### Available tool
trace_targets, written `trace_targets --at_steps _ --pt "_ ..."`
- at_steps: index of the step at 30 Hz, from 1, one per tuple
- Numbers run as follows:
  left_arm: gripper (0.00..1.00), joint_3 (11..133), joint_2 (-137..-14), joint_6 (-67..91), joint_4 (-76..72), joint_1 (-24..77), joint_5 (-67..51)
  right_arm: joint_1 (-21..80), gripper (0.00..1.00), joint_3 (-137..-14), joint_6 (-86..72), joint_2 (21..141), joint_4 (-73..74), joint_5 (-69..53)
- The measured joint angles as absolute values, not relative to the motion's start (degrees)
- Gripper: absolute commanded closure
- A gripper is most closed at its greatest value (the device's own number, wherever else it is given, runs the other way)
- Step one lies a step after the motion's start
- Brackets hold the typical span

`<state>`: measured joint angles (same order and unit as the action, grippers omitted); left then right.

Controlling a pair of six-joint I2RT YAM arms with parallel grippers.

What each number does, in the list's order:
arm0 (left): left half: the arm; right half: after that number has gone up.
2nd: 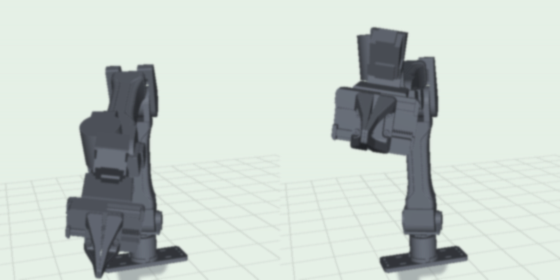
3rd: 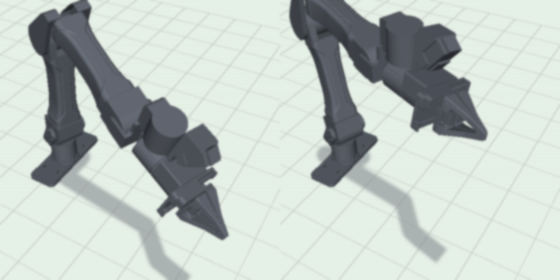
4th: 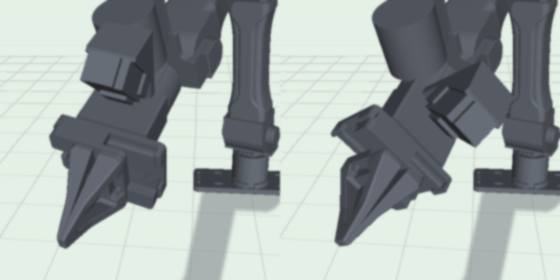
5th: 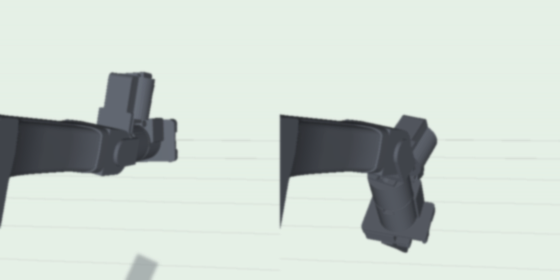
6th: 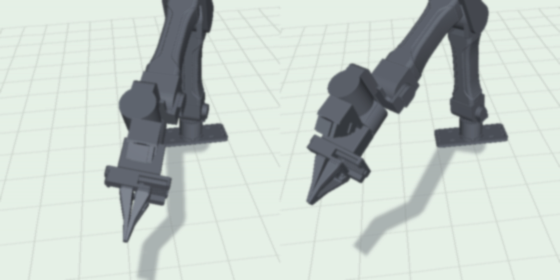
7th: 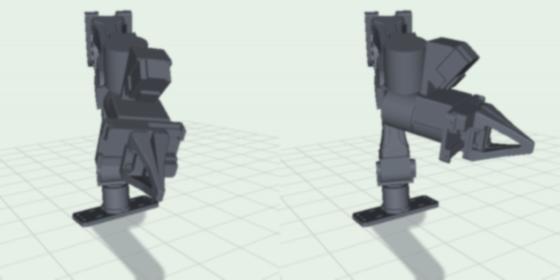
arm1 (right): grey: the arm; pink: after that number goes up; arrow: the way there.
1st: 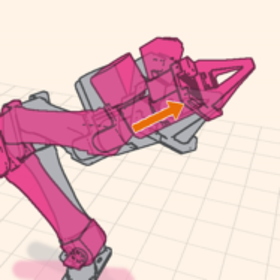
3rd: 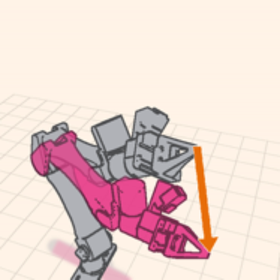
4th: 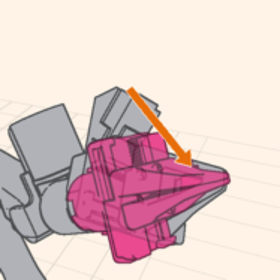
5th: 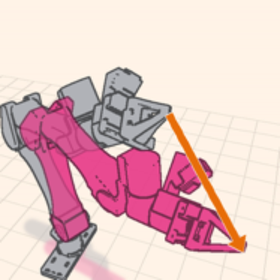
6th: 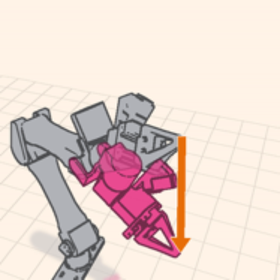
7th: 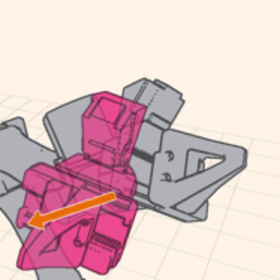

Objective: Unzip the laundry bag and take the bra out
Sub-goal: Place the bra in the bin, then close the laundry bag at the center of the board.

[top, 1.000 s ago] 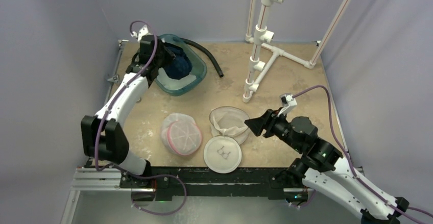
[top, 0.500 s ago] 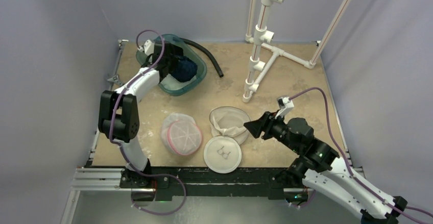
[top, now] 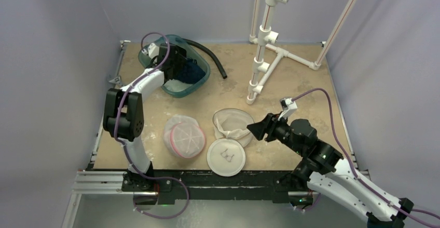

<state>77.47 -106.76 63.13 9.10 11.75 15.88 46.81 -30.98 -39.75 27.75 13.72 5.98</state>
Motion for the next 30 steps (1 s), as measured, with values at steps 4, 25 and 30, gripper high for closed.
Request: trace_targets --at_steps 4,25,30 --pt "0.29 77.3 -104.4 62.0 10.3 11.7 16.3 46.8 0.43 -31.0 -39.7 27.7 13.7 6.0" --pt "0.25 60.2 -58.2 45.7 23.0 23.0 12.0 46.8 0.37 -31.0 -42.5 33.9 14.9 8.3" --pt "0.24 54.1 -50.2 44.2 27.2 22.9 3.1 46.8 0.37 -31.0 -42.7 36.4 14.8 7.9"
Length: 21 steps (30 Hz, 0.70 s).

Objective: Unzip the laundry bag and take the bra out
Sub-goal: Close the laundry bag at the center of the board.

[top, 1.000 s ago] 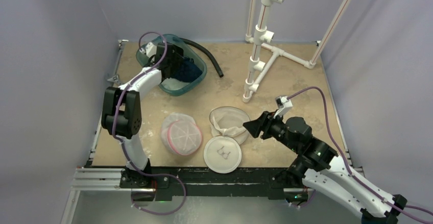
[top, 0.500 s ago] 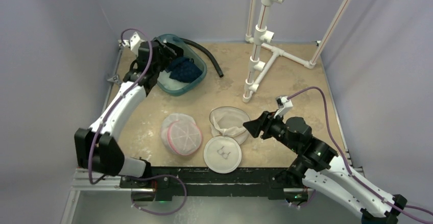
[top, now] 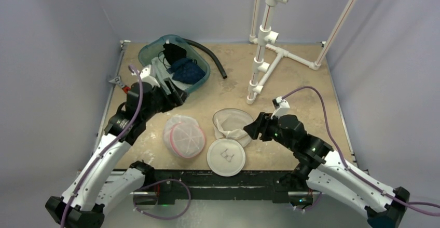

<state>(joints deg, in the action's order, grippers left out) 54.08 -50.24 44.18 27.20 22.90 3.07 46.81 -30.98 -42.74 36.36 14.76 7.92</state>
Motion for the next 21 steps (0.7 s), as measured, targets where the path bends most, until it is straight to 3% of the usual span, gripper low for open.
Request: trace_targets --at_steps 12,21 --pt "0.18 40.9 -35.5 44.8 33.6 23.4 -13.7 46.8 0.39 -23.9 -51.0 24.8 15.0 5.0" --pt "0.20 38.5 -33.1 44.8 39.5 23.8 -14.2 46.9 0.41 -21.2 -52.8 34.6 9.6 1.0"
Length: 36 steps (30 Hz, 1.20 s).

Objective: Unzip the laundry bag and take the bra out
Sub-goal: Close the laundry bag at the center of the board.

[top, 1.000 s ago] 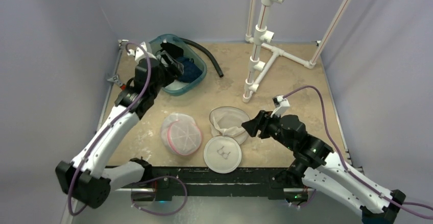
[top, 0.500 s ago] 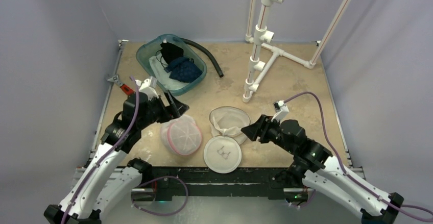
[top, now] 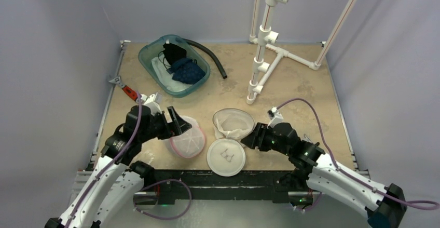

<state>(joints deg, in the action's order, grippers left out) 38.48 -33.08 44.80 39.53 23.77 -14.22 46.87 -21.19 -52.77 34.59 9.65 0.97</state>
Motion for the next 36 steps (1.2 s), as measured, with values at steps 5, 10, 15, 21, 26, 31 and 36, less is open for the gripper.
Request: trace_targets --at_steps 5,10,15,21,26,31,36 --pt "0.20 36.1 -35.2 45.7 36.4 23.8 -14.9 48.6 0.43 -14.0 -55.7 33.1 6.3 -3.9" --pt "0.19 34.4 -42.2 46.3 32.1 24.1 -16.1 50.7 0.45 -8.6 -58.8 31.0 4.2 -6.6" --pt "0.19 34.5 -49.1 46.3 27.8 26.7 -15.5 51.0 0.52 -6.5 -60.0 34.7 -0.4 -8.7" --pt "0.20 34.7 -54.8 46.4 23.7 31.4 -13.4 51.4 0.86 -6.1 -60.4 42.2 -5.7 -10.7" --pt "0.20 34.7 -55.0 46.8 21.9 32.3 -12.0 51.5 1.00 -6.7 -60.6 40.7 -6.4 -11.7" --pt "0.14 34.7 -52.4 46.5 21.4 32.3 -10.8 51.5 1.00 -9.4 -61.7 33.4 -4.1 -11.9" --pt "0.02 35.0 -49.1 44.3 21.3 32.3 -8.8 51.5 1.00 -10.5 -65.1 27.4 -2.7 -13.0"
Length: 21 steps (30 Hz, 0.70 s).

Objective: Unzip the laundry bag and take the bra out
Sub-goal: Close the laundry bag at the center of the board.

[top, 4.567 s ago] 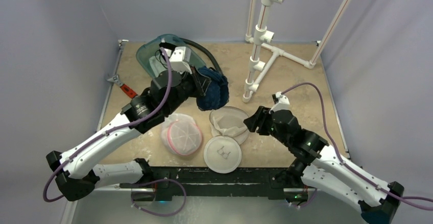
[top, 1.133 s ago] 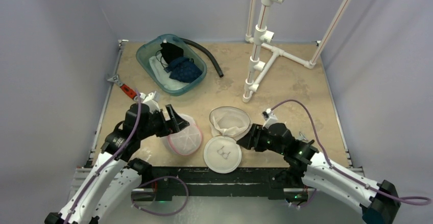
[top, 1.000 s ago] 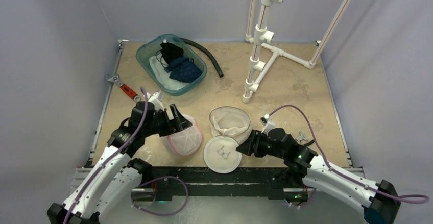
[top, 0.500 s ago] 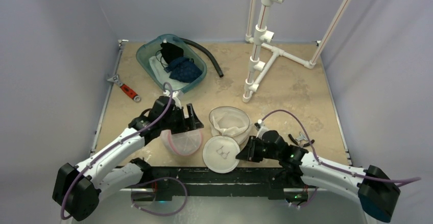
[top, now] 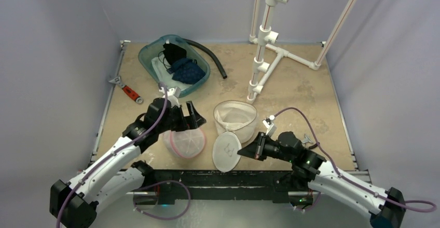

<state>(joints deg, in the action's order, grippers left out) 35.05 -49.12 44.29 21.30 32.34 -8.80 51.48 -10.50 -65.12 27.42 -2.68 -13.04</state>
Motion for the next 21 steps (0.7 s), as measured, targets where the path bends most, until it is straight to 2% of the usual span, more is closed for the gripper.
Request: trace_targets --at_steps 8,11,16,21 --pt "0.05 34.5 -49.8 44.6 14.5 33.0 -18.2 51.5 1.00 -10.5 -71.9 22.9 -0.7 -11.4" --pt "0.05 31.5 -48.7 46.2 12.0 37.0 -20.2 51.5 1.00 -9.9 -75.4 20.7 -1.1 -9.9" --pt "0.07 30.8 -43.7 45.3 12.8 46.0 -16.8 51.5 1.00 -9.1 -80.9 17.0 -1.2 -6.4" --pt "0.05 30.8 -37.6 40.7 13.4 52.1 -8.5 51.5 1.00 -9.1 -86.4 15.4 -1.1 -3.6"
